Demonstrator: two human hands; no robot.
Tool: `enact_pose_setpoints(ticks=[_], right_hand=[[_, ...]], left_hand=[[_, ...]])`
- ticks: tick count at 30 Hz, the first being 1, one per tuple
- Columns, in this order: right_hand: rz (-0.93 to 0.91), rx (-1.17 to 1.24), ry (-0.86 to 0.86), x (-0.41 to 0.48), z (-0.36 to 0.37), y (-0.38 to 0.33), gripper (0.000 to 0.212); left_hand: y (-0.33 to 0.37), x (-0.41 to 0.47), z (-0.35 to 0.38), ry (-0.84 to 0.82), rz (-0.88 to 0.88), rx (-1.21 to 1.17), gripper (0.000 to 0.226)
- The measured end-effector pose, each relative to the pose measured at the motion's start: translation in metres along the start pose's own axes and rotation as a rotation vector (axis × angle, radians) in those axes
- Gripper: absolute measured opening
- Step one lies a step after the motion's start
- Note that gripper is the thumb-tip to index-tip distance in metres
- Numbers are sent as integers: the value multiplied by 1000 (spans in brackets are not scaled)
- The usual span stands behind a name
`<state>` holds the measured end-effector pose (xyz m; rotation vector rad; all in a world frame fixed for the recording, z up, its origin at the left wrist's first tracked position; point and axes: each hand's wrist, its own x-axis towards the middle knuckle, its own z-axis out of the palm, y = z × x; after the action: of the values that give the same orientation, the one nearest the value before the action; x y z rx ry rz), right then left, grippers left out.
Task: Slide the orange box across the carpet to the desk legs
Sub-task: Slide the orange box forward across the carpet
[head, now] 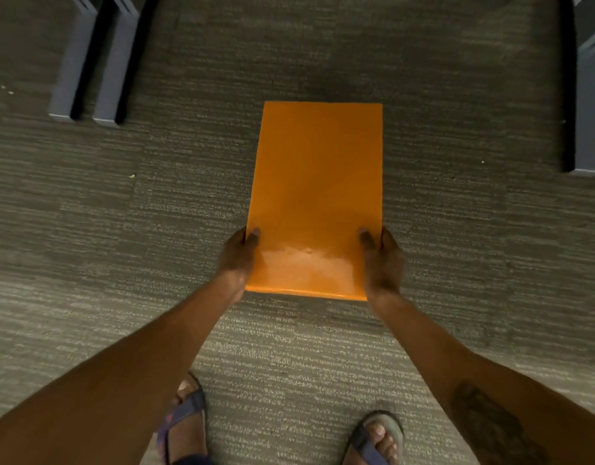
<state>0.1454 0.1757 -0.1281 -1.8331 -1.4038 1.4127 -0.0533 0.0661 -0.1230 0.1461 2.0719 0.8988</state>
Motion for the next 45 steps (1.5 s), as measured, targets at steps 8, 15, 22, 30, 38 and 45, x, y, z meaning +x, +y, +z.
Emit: enact_pose_setpoints(ticks=[8,15,22,30,38,45], right_hand=[[-8,53,50,20,62,-47,22],[-82,-21,68,40,118,-74,29],[-103,-53,69,59,170,-89,36],[-168,-100,96,88,219,-107,37],[-177,-124,118,110,245,-116,28],[-195,-168,145,114,254,-121,30]], left_hand=[[39,48,-41,102,117,-85,25],[46,111,-73,158,158,-17,41],[55,165,-103,166,190,-12,41],[71,216,-123,183,175,-56,40],[82,243,-130,191,197,-39,39],[88,247,-132,193,273,64,42]])
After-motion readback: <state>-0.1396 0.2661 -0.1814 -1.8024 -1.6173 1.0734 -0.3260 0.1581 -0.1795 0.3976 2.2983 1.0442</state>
